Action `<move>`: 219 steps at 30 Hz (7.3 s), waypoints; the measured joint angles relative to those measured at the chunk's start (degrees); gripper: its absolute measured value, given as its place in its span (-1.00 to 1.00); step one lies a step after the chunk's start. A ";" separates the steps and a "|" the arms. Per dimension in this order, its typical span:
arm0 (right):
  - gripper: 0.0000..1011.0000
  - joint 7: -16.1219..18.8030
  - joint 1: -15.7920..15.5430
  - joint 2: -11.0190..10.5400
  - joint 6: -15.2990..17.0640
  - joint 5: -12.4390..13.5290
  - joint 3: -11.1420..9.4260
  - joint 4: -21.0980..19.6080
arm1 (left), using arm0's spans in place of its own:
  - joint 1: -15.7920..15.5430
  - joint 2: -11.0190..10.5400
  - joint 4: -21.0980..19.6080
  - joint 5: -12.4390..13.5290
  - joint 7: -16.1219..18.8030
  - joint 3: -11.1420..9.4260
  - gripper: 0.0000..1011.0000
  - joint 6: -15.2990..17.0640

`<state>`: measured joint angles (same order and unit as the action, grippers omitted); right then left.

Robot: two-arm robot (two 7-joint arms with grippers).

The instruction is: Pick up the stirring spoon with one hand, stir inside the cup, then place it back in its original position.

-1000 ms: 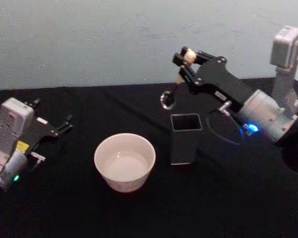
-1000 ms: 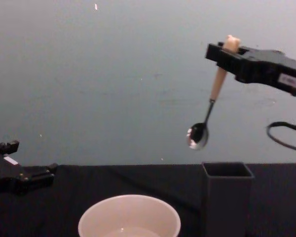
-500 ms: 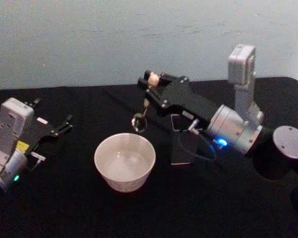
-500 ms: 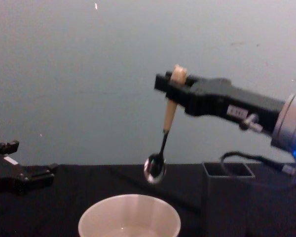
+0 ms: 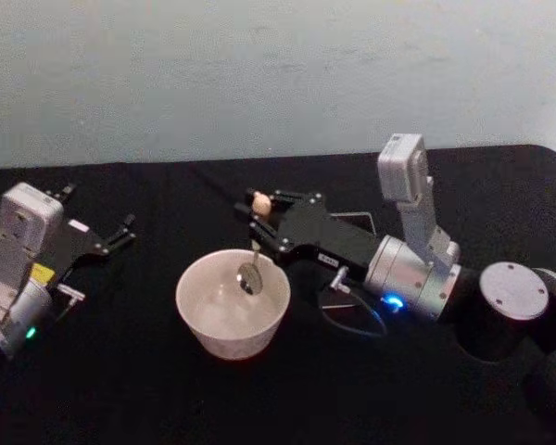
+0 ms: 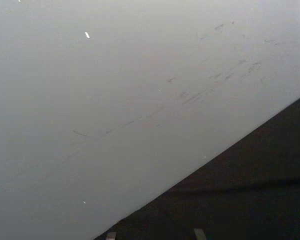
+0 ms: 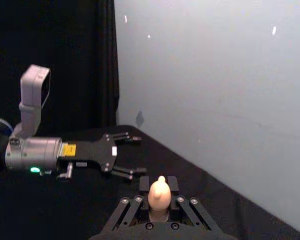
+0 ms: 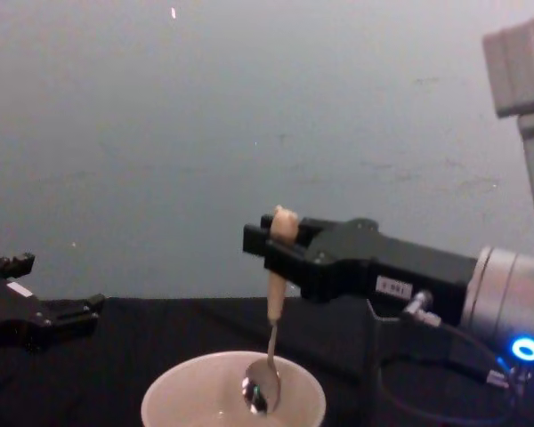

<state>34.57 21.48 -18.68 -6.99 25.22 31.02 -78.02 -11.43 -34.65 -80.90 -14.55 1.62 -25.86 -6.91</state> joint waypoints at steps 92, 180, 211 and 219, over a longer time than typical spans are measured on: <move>-0.58 -1.50 -3.12 0.33 0.41 -1.98 -0.84 -0.03 | 0.00 0.00 0.00 0.00 0.00 0.00 0.98 0.00; -0.58 -2.02 -1.08 3.72 -0.52 -3.07 1.92 2.58 | 0.00 0.00 0.00 0.00 0.00 0.00 0.98 0.00; -0.58 -2.83 -2.91 1.56 0.09 -3.42 -1.39 1.25 | 0.00 0.00 0.00 0.00 0.00 0.00 0.98 0.00; -0.58 -2.05 -4.98 0.07 0.99 -2.39 -1.40 -1.64 | 0.00 0.00 0.00 0.00 0.00 0.00 0.98 0.00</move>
<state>32.51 16.50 -18.61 -6.00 22.83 29.62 -79.66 -11.43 -34.64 -80.90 -14.55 1.62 -25.86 -6.91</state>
